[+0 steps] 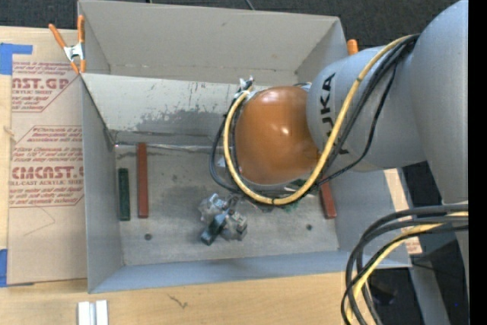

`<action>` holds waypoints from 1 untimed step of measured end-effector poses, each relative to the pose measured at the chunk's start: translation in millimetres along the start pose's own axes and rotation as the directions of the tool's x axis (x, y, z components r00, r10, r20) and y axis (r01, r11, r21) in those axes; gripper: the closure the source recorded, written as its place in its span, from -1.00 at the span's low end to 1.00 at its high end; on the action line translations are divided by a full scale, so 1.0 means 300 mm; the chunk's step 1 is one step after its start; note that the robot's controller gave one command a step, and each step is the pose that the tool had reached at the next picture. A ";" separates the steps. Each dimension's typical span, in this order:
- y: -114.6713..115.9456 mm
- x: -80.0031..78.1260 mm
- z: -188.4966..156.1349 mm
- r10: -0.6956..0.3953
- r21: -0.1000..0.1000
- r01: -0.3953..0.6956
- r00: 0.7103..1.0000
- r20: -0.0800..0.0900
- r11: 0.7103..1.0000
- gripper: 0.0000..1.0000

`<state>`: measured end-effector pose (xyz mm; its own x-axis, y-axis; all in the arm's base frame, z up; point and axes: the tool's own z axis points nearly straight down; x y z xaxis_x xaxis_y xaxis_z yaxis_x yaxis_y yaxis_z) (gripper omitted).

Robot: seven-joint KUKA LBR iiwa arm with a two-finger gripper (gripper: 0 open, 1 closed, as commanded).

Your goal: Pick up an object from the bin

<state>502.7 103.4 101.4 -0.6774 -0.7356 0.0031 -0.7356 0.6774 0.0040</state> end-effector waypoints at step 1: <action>0.003 0.002 -0.064 0.000 -0.002 0.000 1.000 -0.002 1.000 1.00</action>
Offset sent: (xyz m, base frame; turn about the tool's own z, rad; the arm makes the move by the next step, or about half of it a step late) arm 0.0000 0.0000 0.0401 0.0000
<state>501.7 103.6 120.5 -0.6777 -0.7353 0.0050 -0.7353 0.6777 0.0061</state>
